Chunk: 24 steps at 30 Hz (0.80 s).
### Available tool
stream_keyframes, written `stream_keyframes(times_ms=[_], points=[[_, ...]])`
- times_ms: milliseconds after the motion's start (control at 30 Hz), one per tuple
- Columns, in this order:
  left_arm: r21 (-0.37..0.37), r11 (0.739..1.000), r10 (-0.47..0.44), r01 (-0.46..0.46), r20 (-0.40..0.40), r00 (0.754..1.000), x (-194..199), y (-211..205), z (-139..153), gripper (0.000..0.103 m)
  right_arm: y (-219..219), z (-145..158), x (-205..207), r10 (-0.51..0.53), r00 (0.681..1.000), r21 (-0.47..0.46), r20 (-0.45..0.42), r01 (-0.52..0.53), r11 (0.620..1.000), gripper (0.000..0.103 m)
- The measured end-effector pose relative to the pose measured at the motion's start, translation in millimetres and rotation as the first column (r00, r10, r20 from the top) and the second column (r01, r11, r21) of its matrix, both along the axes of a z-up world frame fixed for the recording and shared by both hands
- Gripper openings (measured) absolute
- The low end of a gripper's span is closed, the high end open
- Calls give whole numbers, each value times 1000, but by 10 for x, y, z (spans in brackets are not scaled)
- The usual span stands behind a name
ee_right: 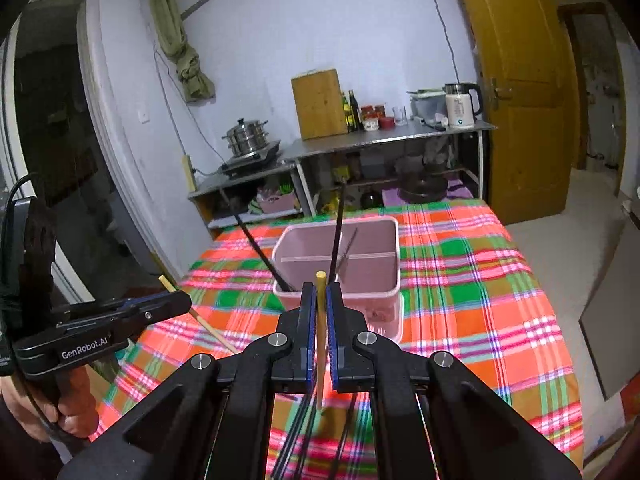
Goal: Organize utensils
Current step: 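Lower both held chopsticks into the pink basket and open both tools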
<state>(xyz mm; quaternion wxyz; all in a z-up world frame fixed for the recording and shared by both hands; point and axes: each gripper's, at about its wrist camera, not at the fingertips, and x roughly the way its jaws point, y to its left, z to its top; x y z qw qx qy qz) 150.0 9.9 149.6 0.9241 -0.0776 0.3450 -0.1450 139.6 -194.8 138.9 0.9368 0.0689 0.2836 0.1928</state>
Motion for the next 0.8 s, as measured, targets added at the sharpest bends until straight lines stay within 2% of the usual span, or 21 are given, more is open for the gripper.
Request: stream_keyframes(times_ms=[467, 633, 800], points=[[-77, 997, 42, -32, 122, 992, 415, 134, 529, 6, 20, 504, 403, -54, 991, 103, 120, 41, 994, 5], [-75, 996, 57, -47, 134, 989, 583, 149, 529, 6, 74, 530, 544, -66, 988, 110, 138, 51, 993, 5], [-77, 995, 65, -57, 105, 992, 701, 151, 328, 6, 94, 412, 635, -82, 986, 97, 145, 69, 993, 5]])
